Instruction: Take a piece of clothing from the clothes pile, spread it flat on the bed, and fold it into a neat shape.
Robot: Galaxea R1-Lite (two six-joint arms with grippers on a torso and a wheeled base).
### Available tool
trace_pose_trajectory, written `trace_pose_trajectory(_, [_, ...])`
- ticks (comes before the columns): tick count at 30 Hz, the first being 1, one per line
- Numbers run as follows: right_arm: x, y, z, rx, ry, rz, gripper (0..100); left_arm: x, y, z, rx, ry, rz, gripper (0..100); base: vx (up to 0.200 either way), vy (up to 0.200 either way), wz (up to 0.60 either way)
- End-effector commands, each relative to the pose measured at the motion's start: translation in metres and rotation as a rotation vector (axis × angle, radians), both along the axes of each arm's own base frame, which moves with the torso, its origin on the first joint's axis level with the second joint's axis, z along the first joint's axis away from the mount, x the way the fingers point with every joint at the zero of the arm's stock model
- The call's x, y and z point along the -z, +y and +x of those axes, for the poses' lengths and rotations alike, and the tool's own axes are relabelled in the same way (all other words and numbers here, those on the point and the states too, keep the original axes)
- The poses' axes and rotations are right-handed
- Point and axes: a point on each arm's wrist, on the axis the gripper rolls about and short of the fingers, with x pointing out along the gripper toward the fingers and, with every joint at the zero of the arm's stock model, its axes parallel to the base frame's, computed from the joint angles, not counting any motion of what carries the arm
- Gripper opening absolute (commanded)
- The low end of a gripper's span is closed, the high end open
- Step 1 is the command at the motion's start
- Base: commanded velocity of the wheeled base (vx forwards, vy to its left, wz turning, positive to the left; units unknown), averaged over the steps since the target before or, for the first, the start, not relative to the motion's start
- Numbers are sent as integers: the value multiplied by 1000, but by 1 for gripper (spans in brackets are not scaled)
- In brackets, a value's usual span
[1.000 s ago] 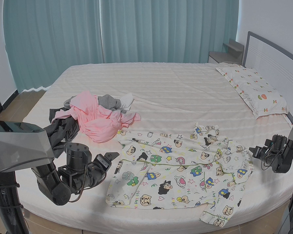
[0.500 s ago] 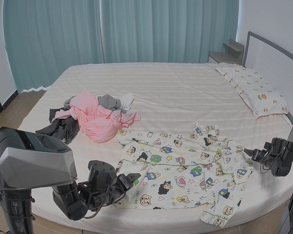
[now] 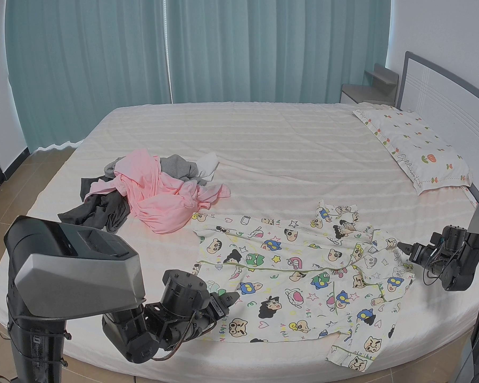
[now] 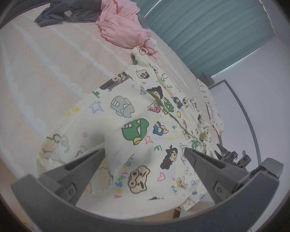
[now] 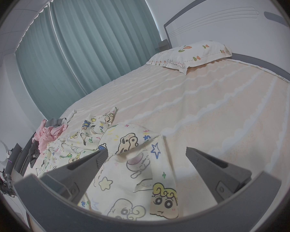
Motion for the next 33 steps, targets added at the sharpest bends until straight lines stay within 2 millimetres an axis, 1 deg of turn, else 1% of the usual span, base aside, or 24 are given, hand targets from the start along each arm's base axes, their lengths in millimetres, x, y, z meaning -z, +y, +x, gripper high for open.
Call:
trace_pose_trajectory(1, [2, 0, 0, -1, 3, 3, 100, 0, -11, 12, -1, -3, 2, 100, 0, 0, 0])
trace_pose_trajectory(5, [2, 1, 0, -3, 3, 3, 100, 0, -16, 20, -9, -6, 0, 100, 0, 0, 0])
trace_pose_trajectory(6, [2, 1, 0, -3, 3, 3, 100, 1, -17, 28, -38, -20, 5, 100, 0, 0, 0])
trace_pose_trajectory(10, [2, 1, 0, -4, 4, 5, 100, 11, -14, 42, -128, -55, 49, 100, 0, 0, 0])
trace_pose_trajectory(12, [2, 0, 0, -2, 3, 5, 100, 9, -9, 47, -159, -70, 49, 100, 0, 0, 0])
trace_pose_trajectory(15, [2, 1, 0, -4, 4, 5, 100, 3, -5, 52, -184, -89, 35, 100, 0, 0, 0])
trace_pose_trajectory(19, [2, 0, 0, -2, 3, 5, 100, -14, -1, 56, -210, -122, -5, 100, 0, 0, 0])
trace_pose_trajectory(20, [2, 0, 0, -2, 3, 5, 100, -14, -1, 56, -210, -122, -5, 100, 0, 0, 0])
trace_pose_trajectory(21, [2, 0, 0, -3, 3, 6, 100, -25, 1, 61, -222, -162, -33, 100, 0, 0, 0])
trace_pose_trajectory(23, [2, 0, 0, -3, 3, 6, 100, -39, 7, 69, -248, -232, -74, 100, 0, 0, 0])
trace_pose_trajectory(25, [2, 0, 0, -3, 3, 6, 100, -47, 13, 74, -257, -278, -86, 100, 0, 0, 0])
trace_pose_trajectory(27, [2, 0, 0, -3, 3, 6, 100, -50, 16, 78, -259, -304, -79, 100, 0, 0, 0])
trace_pose_trajectory(28, [2, 0, 0, -3, 3, 6, 100, -50, 24, 84, -259, -343, -46, 100, 0, 0, 0])
trace_pose_trajectory(30, [1, 0, 0, -3, 1, 6, 100, -51, 33, 90, -275, -375, -32, 100, 0, 0, 0])
trace_pose_trajectory(33, [1, 0, 0, -3, 0, 5, 100, -50, 46, 95, -305, -391, -24, 100, 0, 0, 0])
